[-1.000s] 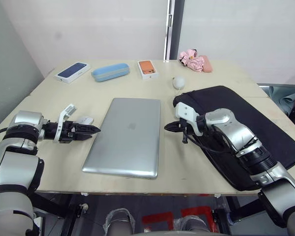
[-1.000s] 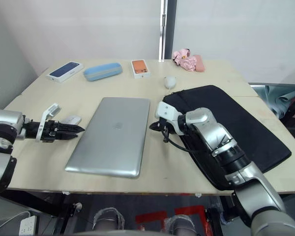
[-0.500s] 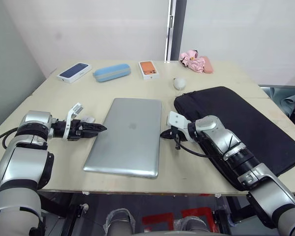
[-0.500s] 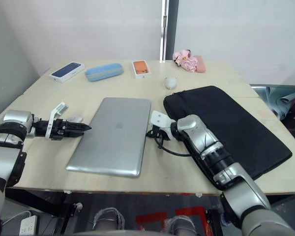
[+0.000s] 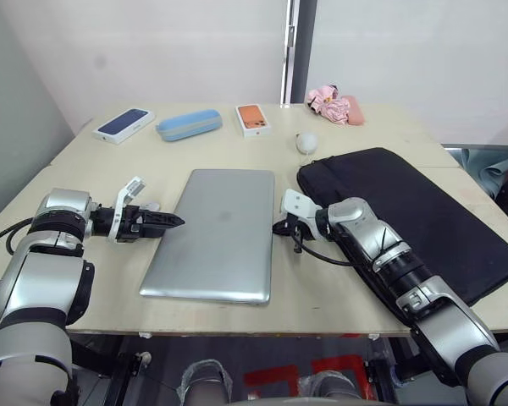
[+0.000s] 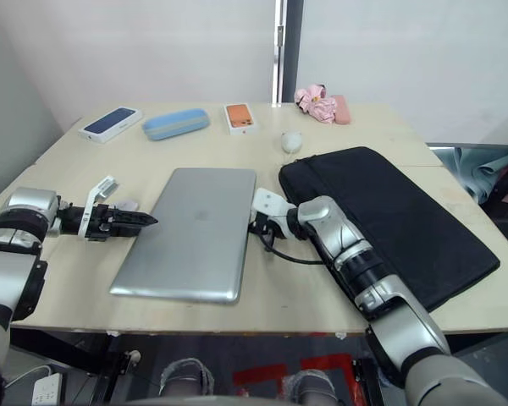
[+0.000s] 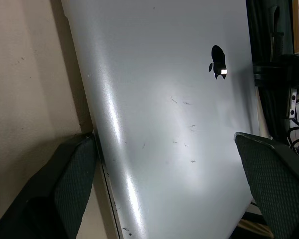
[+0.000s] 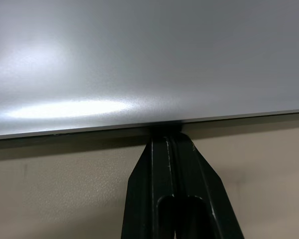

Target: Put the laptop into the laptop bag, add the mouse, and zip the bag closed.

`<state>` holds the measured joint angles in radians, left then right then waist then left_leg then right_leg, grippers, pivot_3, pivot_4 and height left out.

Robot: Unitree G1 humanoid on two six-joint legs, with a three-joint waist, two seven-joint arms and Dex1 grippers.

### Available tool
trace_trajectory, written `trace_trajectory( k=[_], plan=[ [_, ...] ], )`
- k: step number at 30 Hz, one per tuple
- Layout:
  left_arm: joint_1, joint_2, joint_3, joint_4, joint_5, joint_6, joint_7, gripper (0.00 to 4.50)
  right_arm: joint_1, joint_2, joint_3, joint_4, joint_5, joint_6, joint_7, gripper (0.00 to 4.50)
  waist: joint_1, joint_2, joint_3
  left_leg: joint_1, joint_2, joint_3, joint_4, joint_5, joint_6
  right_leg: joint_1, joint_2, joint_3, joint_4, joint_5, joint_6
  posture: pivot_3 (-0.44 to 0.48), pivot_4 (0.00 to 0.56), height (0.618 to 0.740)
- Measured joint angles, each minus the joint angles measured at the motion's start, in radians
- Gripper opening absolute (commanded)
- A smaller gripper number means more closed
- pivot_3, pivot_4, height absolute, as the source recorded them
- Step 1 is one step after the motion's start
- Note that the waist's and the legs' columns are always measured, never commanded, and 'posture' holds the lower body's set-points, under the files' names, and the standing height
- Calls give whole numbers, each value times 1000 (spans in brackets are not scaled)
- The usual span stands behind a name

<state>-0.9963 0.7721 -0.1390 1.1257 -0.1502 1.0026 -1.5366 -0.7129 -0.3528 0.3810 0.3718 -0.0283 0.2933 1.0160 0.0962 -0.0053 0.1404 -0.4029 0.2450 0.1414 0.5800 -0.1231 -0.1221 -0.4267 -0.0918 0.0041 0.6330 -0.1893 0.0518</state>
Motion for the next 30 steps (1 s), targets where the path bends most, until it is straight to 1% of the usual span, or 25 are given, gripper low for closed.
trace_trajectory(
  k=[9, 14, 16, 18, 24, 30],
  plan=[
    [9, 3, 8, -24, -1, 22, -4, 4500, 0, 5, -7, 14, -21, -39, 6, 52, 1, 0, 0, -2, 0, -2, -1, 0, 0, 0, 0, -2, -3, 0, 0, 0, 150, 740],
    [23, -4, 17, -51, -11, 25, -10, 4500, -14, -61, 19, -10, -52, -61, 62, 52, 11, 0, 0, -2, -1, -2, -2, 0, 0, 2, -1, -3, -6, 0, 0, 0, 150, 740],
    [29, -5, 21, -56, -14, 25, -13, 4500, -22, -104, 22, -31, -61, -51, 94, 52, 12, 0, 0, -2, -1, -3, -2, 0, 1, 3, -1, -4, -7, 0, 0, 0, 150, 740],
    [31, -5, 20, -59, -14, 25, -13, 4500, -28, -123, 22, -38, -68, -37, 117, 52, 11, 0, 0, -2, -1, -4, -3, 0, 1, 3, -1, -5, -7, 0, 0, 0, 150, 740],
    [31, -6, 21, -61, -14, 25, -13, 4500, -83, -108, 52, -78, -92, 23, 148, 52, 11, 1, 1, -2, -1, -4, -3, 0, 1, 3, -1, -5, -8, 0, 0, 0, 150, 740],
    [38, 5, 20, -61, -11, 26, -13, 4500, -100, -61, 60, -84, -115, 84, 144, 52, 1, 1, 1, -1, 0, -4, -4, 0, 0, 4, 0, -5, -7, 0, 0, 0, 150, 740]
  ],
)
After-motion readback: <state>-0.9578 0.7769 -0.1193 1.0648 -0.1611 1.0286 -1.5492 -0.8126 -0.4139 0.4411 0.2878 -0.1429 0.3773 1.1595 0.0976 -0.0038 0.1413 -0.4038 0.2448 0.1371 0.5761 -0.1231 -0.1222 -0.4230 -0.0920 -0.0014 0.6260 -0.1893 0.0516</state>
